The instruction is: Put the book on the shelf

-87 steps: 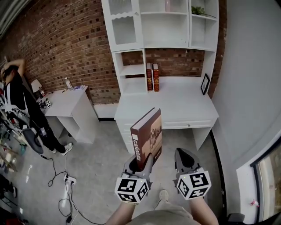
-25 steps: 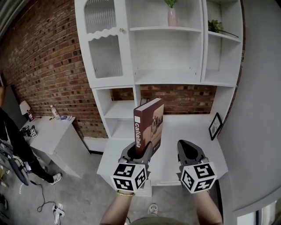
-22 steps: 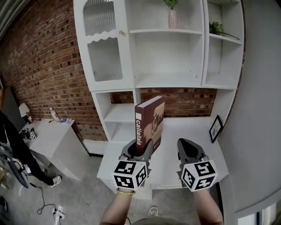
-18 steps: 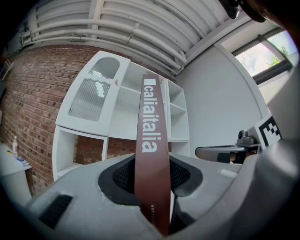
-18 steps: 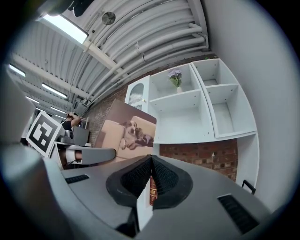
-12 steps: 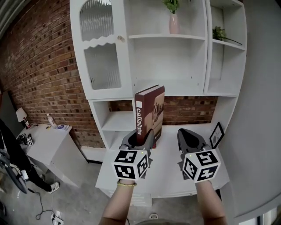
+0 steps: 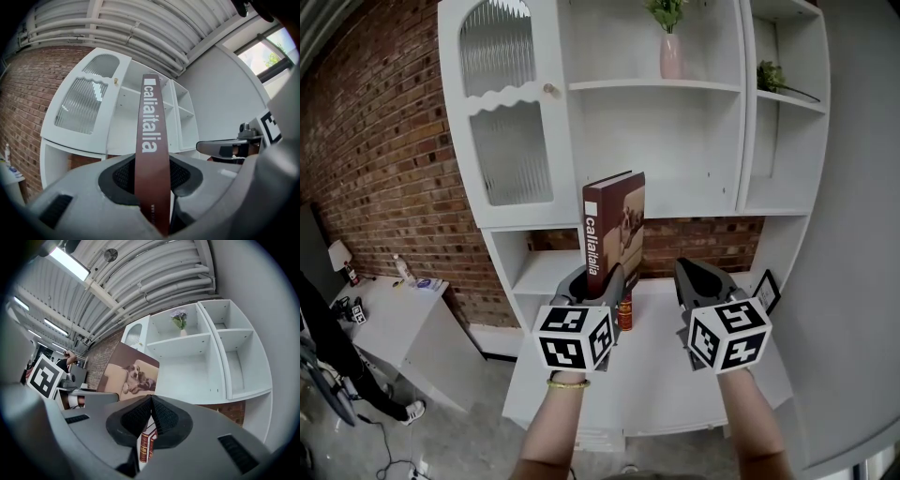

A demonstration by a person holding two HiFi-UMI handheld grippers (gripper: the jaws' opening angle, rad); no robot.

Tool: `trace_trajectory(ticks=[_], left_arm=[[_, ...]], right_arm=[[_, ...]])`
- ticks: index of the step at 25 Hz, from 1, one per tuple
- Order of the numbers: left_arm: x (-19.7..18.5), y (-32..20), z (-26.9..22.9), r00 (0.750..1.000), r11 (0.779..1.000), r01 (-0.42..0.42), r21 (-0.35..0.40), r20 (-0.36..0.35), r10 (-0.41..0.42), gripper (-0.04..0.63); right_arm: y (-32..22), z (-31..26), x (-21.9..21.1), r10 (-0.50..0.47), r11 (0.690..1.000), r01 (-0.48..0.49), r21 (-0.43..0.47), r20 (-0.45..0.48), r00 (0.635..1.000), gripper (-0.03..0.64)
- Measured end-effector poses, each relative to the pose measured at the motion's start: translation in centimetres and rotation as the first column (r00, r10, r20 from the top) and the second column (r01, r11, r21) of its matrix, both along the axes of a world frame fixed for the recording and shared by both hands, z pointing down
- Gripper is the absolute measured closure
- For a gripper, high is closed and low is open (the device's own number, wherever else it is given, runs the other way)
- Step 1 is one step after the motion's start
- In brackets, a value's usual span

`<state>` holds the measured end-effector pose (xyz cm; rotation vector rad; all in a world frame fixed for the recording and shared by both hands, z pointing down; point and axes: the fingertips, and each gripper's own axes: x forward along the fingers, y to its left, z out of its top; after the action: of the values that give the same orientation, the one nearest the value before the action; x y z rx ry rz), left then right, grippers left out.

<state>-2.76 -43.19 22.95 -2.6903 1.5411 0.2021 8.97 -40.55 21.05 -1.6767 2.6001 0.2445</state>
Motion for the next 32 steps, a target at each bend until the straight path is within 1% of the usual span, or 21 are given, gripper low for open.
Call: trace_trajectory(ticks=[4, 8, 11, 15, 27, 32], left_arm=[[-0.1, -1.0, -0.3, 1.000, 1.000, -0.006, 0.016, 0.003, 0.006, 0.449], [-0.3, -2.5, -1.3, 1.000, 1.000, -0.019, 0.016, -0.013, 0.019, 0.450], [-0.5, -4.2, -2.9, 0.999, 0.999, -0.025, 0.020, -0.026, 0.025, 0.450], [-0.8, -6.1, -5.0, 0.999, 0.999, -0.017, 0.042, -0.028, 0.018, 0.450], [-0.8, -10.3, -8.5, 0.999, 0.995, -0.001, 0.104, -0.038, 0.005, 0.449], [-0.1, -11.5, -9.9, 0.998, 0.992, -0.018, 0.126, -0.061, 0.026, 0.449]], right_arm=[[-0.8, -0.3, -0.2, 0.006, 1.000, -0.006, 0.017, -0.007, 1.000, 0.611], [-2.2, -1.2, -0.4, 0.014, 1.000, -0.014, 0.026, -0.006, 1.000, 0.611], [-4.0, -2.9, -0.5, 0.024, 0.999, -0.024, 0.033, -0.011, 1.000, 0.611], [-6.1, -4.6, -0.5, 0.035, 0.999, -0.034, 0.043, -0.011, 0.999, 0.611], [-10.0, -6.2, -0.4, 0.062, 0.997, -0.061, 0.050, -0.008, 0.998, 0.611], [-11.3, -6.5, -0.3, 0.076, 0.996, -0.075, 0.043, -0.016, 0.997, 0.611]])
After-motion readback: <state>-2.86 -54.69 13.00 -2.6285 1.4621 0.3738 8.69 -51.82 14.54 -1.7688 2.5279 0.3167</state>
